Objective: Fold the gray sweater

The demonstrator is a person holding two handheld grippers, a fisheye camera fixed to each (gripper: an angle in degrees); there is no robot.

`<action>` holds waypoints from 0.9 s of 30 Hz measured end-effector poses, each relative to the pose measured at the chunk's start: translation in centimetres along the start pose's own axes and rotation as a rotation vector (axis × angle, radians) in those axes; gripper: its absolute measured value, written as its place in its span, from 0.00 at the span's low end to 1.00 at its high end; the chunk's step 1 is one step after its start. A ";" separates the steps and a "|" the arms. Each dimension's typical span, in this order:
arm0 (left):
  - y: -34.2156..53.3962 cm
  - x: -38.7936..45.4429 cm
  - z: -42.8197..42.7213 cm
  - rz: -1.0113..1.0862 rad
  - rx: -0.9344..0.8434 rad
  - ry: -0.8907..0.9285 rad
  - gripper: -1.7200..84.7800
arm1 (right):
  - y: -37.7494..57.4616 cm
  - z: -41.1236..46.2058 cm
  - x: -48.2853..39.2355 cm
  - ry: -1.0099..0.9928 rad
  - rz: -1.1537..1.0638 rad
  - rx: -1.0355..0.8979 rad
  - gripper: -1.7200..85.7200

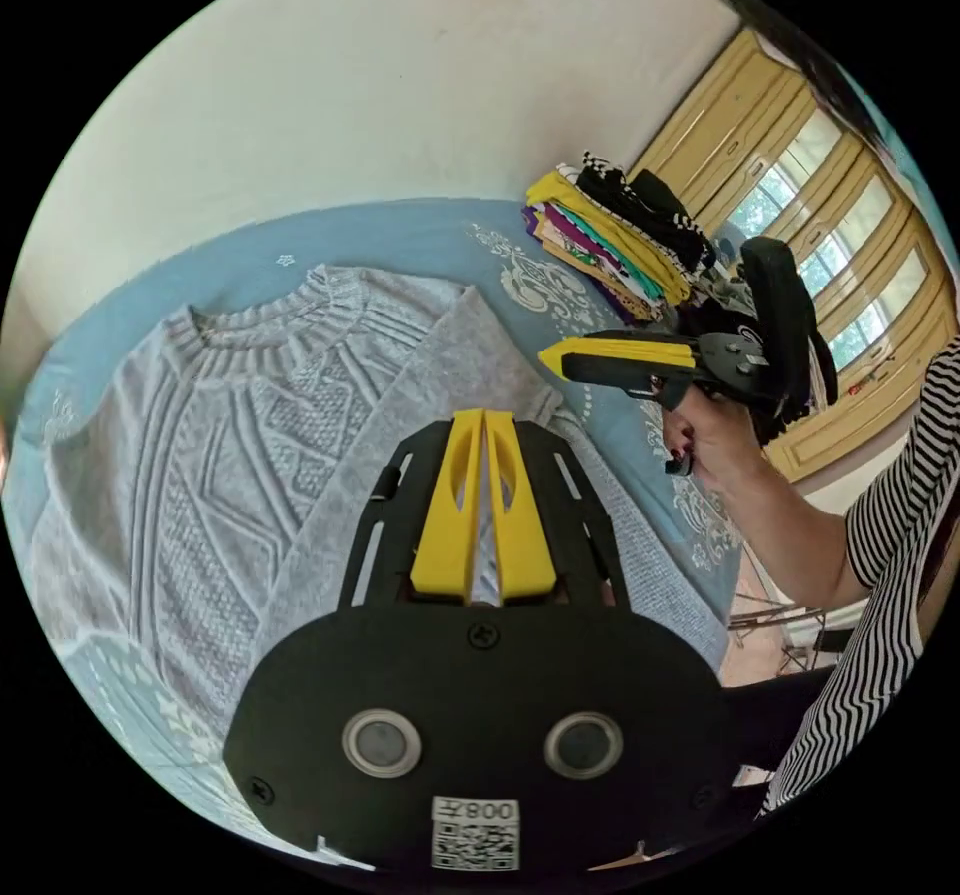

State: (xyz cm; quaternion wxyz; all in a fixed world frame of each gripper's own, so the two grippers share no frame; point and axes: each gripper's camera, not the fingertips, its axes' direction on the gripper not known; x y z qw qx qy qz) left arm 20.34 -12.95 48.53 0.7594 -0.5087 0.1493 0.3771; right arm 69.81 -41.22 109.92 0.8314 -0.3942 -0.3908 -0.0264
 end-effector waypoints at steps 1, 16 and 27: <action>1.9 -0.4 -1.5 -0.040 0.023 -0.045 0.02 | -0.2 0.9 -0.8 -0.012 -0.040 -0.015 0.02; 16.5 -5.5 -8.5 -0.381 0.023 -0.343 0.02 | -0.7 9.6 -3.5 -0.011 -0.180 -0.154 0.02; 22.4 -9.7 -11.8 -0.533 0.101 -0.334 0.02 | 0.2 16.0 -17.7 -0.403 -0.539 -0.257 0.02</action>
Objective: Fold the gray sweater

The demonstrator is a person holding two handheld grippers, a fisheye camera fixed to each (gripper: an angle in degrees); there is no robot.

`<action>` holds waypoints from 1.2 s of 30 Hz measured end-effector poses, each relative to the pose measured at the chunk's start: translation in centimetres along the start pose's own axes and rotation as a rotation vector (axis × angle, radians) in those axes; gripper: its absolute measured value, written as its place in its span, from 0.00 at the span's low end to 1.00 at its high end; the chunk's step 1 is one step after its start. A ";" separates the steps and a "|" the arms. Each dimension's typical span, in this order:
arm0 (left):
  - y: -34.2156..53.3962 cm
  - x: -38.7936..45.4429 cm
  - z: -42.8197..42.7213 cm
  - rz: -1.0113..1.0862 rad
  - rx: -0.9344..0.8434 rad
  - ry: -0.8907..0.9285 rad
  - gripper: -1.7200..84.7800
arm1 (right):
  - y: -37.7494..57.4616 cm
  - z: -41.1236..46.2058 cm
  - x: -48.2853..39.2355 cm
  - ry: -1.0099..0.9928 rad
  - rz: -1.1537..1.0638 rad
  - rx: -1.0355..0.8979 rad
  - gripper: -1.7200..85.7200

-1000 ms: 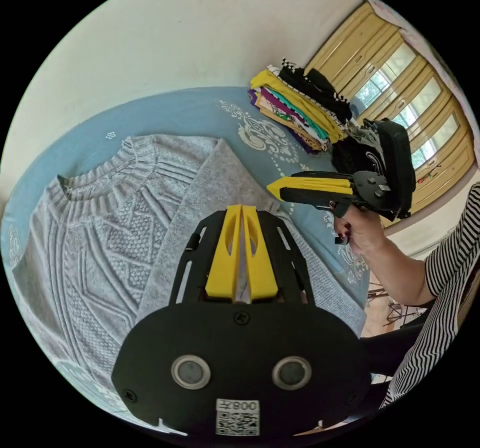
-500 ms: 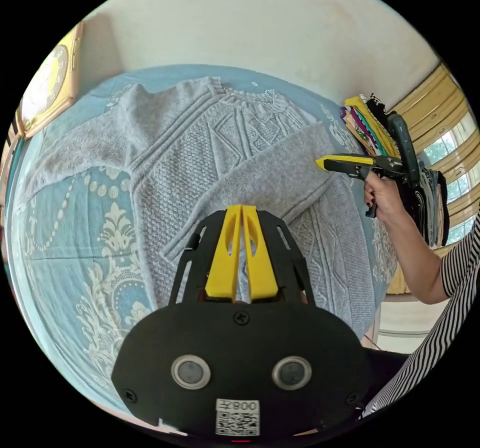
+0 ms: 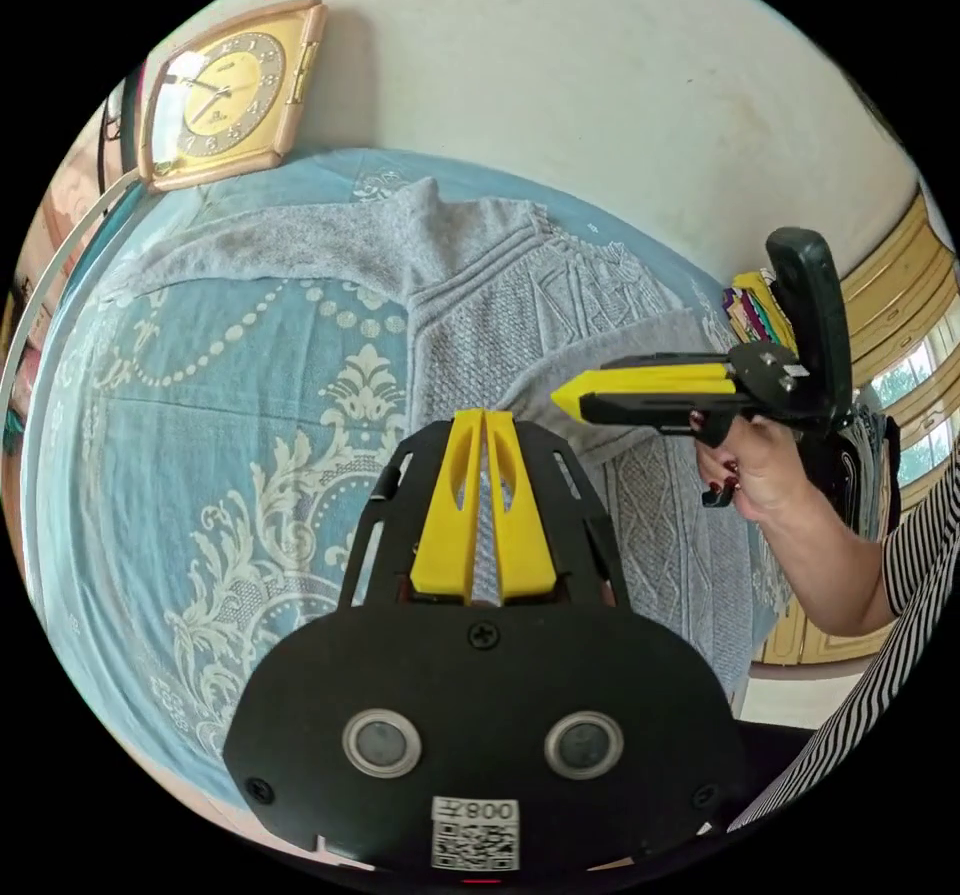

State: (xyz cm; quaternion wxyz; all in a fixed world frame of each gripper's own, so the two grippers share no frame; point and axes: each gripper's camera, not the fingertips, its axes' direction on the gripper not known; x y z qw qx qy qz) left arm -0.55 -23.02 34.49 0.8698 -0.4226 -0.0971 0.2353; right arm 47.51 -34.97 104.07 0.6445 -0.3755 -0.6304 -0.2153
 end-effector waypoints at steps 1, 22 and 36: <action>0.1 -1.9 -1.2 -0.045 0.042 -0.001 0.02 | -0.3 1.6 -0.1 -0.026 -0.018 -0.050 0.02; -6.0 -37.2 -3.7 -0.774 0.302 0.121 0.10 | -3.6 0.2 9.8 -0.214 -0.026 0.057 0.09; -8.1 -26.6 -5.0 -0.263 0.350 0.062 0.05 | -12.5 1.5 20.6 -0.586 0.092 0.094 0.11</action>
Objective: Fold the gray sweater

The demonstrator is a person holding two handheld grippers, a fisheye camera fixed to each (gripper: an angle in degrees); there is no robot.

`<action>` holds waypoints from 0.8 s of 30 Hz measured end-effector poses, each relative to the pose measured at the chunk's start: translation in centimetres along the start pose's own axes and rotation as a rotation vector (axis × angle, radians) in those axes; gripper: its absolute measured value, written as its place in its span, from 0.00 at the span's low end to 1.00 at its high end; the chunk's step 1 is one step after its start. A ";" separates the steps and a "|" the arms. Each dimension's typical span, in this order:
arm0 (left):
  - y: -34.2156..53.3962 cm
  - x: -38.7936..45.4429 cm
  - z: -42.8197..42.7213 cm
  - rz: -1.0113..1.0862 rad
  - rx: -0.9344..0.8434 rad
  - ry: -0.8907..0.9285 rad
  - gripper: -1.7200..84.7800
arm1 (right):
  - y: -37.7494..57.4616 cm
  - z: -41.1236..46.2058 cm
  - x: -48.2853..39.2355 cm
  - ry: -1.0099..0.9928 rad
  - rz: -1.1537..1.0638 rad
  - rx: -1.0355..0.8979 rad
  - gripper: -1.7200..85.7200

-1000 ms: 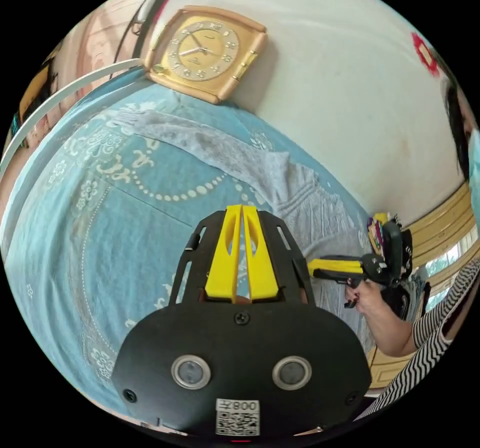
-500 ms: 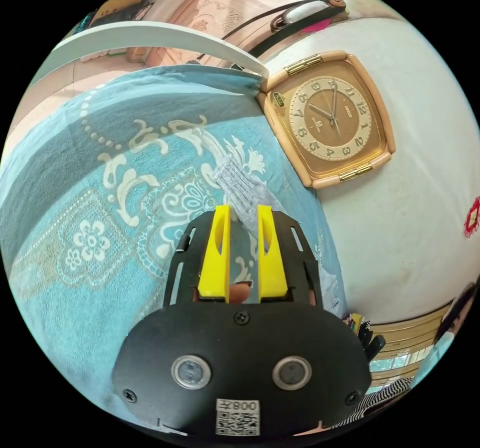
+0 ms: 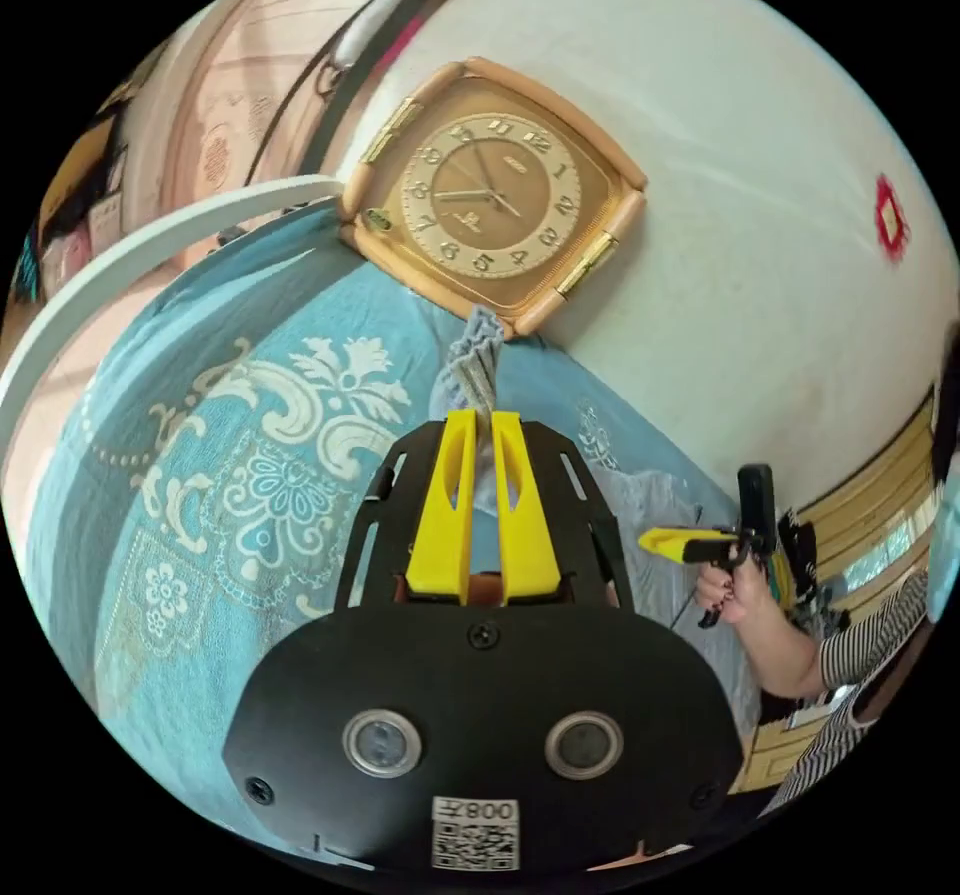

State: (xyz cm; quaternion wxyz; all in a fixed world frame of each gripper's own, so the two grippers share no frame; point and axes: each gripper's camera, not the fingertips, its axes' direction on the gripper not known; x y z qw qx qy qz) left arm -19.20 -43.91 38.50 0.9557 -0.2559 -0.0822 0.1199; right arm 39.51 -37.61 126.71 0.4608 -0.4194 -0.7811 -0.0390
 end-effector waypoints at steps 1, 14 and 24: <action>0.8 2.9 0.4 0.123 -0.037 -0.013 0.05 | -1.0 -0.6 0.6 -0.036 0.012 0.011 0.12; 11.7 15.7 6.1 0.654 -0.207 -0.248 0.05 | -4.0 -2.4 8.4 -0.337 0.277 -0.002 0.15; 16.1 19.7 6.7 0.789 -0.185 -0.314 0.05 | -3.5 -4.1 6.9 -0.414 0.266 -0.085 0.11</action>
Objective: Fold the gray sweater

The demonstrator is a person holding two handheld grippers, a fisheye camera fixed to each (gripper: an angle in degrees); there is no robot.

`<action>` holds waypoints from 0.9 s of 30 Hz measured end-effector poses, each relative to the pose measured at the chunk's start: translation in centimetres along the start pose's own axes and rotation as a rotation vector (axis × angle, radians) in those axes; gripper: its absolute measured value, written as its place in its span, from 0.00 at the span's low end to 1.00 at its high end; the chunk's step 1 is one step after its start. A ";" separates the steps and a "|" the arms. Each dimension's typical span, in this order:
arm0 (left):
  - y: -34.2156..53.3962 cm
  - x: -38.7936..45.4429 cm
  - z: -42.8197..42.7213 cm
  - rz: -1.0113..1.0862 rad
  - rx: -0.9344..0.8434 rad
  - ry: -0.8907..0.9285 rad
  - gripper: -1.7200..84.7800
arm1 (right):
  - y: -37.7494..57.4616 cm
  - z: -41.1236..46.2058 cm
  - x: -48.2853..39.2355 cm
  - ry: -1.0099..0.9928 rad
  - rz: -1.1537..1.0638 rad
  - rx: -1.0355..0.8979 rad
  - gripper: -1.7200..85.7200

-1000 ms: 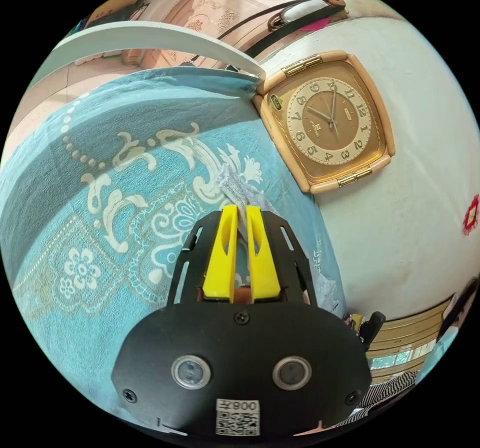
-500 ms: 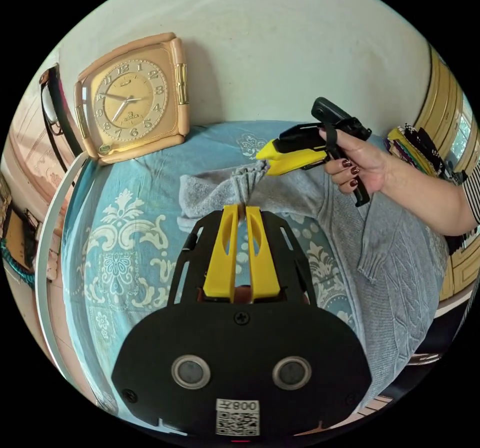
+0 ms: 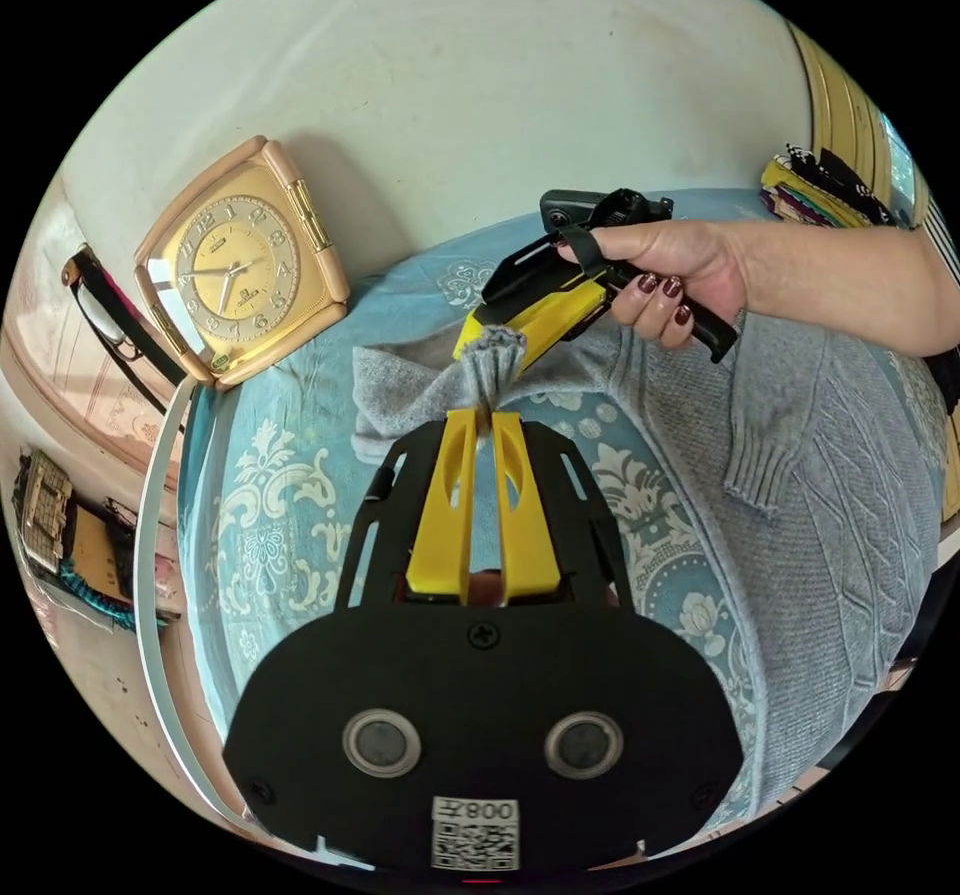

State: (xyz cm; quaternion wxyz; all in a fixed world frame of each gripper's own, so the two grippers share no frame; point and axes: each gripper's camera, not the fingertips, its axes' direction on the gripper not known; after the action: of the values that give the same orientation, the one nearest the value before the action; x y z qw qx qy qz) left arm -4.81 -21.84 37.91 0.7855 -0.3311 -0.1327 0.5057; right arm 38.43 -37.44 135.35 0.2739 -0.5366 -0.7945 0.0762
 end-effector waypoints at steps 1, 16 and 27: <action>0.0 0.5 -0.2 -0.007 0.006 0.003 0.05 | 0.4 -0.4 -0.8 0.012 -0.015 -0.009 0.10; -2.7 9.7 -4.5 -0.046 0.214 0.229 0.05 | 16.2 -10.6 -12.7 0.095 -0.196 0.112 0.04; -5.7 14.2 -5.3 -0.098 0.287 0.445 0.05 | 25.1 -14.6 -20.1 0.118 -0.280 0.186 0.03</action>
State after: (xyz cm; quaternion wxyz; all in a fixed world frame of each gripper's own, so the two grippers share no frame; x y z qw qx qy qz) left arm 8.56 -12.94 35.92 0.8578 -0.3126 0.1006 0.3955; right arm 71.86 -47.55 130.09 0.3767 -0.3968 -0.8333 0.0789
